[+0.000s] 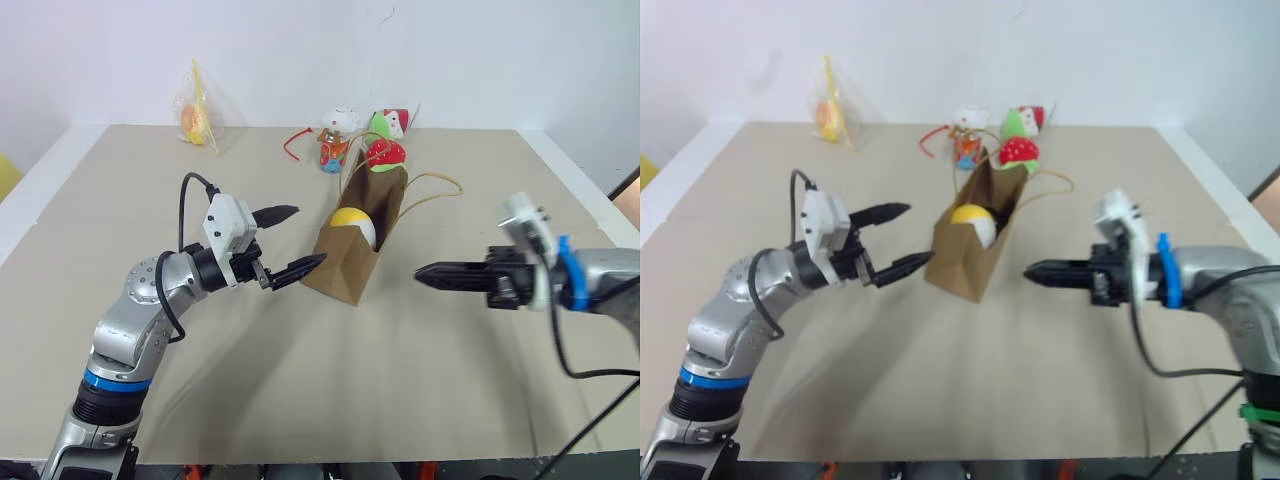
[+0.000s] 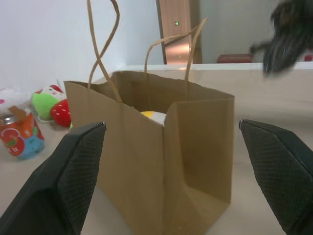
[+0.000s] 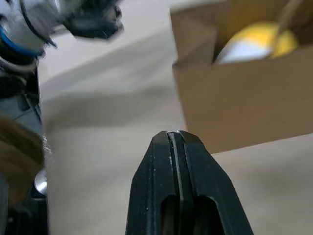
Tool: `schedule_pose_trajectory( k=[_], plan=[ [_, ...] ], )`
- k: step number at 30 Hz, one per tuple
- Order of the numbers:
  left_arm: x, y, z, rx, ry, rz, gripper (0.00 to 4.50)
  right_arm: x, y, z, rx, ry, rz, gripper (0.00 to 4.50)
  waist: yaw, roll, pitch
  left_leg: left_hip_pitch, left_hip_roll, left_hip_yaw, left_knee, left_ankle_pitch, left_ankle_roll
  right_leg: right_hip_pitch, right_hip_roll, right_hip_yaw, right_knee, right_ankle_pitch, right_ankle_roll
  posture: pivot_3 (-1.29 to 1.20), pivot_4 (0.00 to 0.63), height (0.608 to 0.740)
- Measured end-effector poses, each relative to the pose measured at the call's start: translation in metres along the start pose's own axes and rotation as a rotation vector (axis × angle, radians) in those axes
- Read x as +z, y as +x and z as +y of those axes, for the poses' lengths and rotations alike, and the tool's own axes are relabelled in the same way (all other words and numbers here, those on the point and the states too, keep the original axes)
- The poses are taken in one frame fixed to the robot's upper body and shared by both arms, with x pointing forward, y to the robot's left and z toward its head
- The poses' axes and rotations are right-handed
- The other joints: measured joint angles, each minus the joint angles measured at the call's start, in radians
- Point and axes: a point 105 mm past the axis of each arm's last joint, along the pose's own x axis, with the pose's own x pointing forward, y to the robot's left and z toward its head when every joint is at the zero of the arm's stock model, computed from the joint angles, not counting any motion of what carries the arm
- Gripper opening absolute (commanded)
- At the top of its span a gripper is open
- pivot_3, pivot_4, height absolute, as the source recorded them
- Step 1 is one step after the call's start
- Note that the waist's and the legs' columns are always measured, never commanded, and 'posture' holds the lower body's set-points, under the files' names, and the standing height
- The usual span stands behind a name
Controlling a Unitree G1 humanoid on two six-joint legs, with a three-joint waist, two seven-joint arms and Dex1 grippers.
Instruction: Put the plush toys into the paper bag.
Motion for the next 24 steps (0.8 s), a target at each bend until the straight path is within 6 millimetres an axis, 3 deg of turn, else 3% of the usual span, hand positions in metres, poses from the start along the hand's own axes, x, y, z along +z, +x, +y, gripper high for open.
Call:
schedule_pose_trajectory(
  k=[5, 12, 18, 24],
  plan=[
    [-0.006, 0.000, -0.001, 0.016, -0.046, 0.030, 4.50, -0.002, 0.024, -0.010, -0.050, -0.117, 0.000, 0.09, 0.000, 0.000, 0.000, -0.001, 0.000, 0.002, 0.000, 0.000, 0.000, -0.001, 0.000, 0.002, 0.000, 0.001, 0.002, 0.00, 0.150, 0.740],
    [-0.014, 0.000, -0.010, 0.003, -0.111, 0.072, 4.50, 0.014, 0.035, -0.018, -0.057, -0.181, -0.054, 0.09, 0.000, 0.000, 0.000, -0.001, 0.000, 0.001, -0.001, 0.000, 0.000, -0.001, 0.000, 0.002, 0.000, 0.001, 0.002, 0.00, 0.150, 0.740],
    [-0.018, 0.003, -0.012, 0.016, -0.112, 0.089, 4.50, 0.032, 0.046, -0.015, -0.026, -0.203, -0.123, 0.09, 0.000, 0.000, 0.000, -0.001, 0.000, 0.001, -0.001, 0.000, 0.000, -0.001, 0.000, 0.003, 0.000, 0.001, 0.002, 0.00, 0.150, 0.740],
    [-0.022, 0.007, -0.014, 0.022, -0.106, 0.107, 4.50, 0.028, 0.061, -0.010, 0.007, -0.188, -0.119, 0.09, 0.000, 0.000, 0.000, -0.001, 0.000, 0.002, -0.001, 0.000, 0.000, -0.001, 0.000, 0.004, 0.000, 0.001, 0.002, 0.00, 0.150, 0.740]
  ],
)
